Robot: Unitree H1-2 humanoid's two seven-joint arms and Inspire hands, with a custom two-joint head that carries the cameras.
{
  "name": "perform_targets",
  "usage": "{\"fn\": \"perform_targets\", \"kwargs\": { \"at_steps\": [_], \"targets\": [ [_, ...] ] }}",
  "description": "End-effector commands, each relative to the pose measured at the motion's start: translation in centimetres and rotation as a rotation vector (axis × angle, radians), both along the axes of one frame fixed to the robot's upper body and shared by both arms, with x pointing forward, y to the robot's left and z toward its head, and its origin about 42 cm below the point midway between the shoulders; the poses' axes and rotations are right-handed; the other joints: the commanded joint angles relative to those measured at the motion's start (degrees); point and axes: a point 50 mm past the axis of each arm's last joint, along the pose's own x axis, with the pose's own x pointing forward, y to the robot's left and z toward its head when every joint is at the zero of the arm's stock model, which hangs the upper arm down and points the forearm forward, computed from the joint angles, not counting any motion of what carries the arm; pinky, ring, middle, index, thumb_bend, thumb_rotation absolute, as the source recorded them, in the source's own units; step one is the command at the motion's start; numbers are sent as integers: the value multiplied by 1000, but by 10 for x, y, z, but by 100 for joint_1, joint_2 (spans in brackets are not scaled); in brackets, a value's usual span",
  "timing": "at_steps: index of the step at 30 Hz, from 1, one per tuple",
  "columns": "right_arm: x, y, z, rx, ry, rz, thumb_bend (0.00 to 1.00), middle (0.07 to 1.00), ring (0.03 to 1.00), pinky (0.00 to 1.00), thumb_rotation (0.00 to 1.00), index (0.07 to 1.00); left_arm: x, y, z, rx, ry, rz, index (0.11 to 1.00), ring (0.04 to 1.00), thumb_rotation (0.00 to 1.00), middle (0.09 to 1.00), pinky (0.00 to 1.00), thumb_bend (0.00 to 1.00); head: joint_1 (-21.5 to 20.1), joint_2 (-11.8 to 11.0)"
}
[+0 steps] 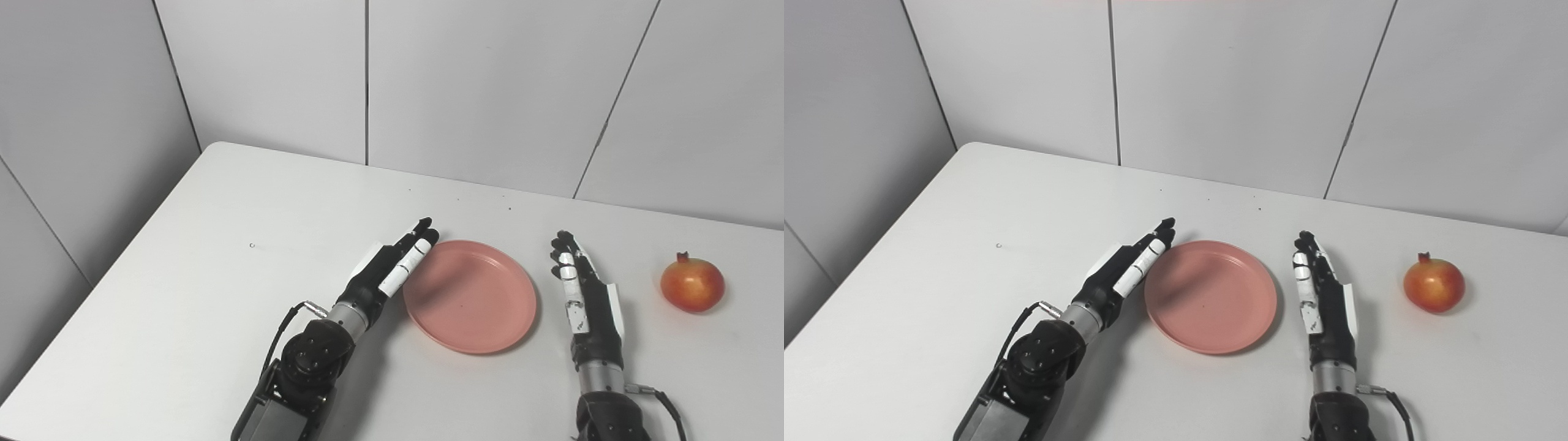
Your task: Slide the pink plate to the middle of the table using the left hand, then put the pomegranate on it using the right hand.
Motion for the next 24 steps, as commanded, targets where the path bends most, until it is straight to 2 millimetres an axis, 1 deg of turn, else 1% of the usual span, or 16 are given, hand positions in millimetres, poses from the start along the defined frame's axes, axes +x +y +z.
{"fn": "perform_targets", "kwargs": {
  "at_steps": [1, 7, 11, 16, 24],
  "targets": [
    [-2, 4, 0, 12, -8, -1, 434, 880, 887, 881, 994, 880, 0, -5, 16, -12, -83, -24, 981, 983, 1000, 994, 955, 668, 8, -1],
    [-2, 4, 0, -1, -4, -4, 452, 883, 889, 883, 1000, 887, -1, -7, 16, -7, -77, -35, 980, 983, 1000, 994, 953, 676, -7, -5],
    [-2, 4, 1, -6, -7, -8, 445, 874, 879, 870, 1000, 877, -2, -8, 17, -14, -70, -37, 980, 983, 1000, 992, 955, 683, -7, 3],
    [-2, 4, 1, 4, -9, -2, 429, 880, 886, 880, 1000, 885, -4, -9, 17, -20, -67, -46, 984, 987, 1000, 995, 964, 692, -8, 10],
    [-2, 5, 0, 11, -6, -4, 445, 873, 883, 878, 995, 882, -6, -7, 17, -8, -60, -59, 998, 994, 1000, 1000, 970, 693, -15, 10]
  ]
}}
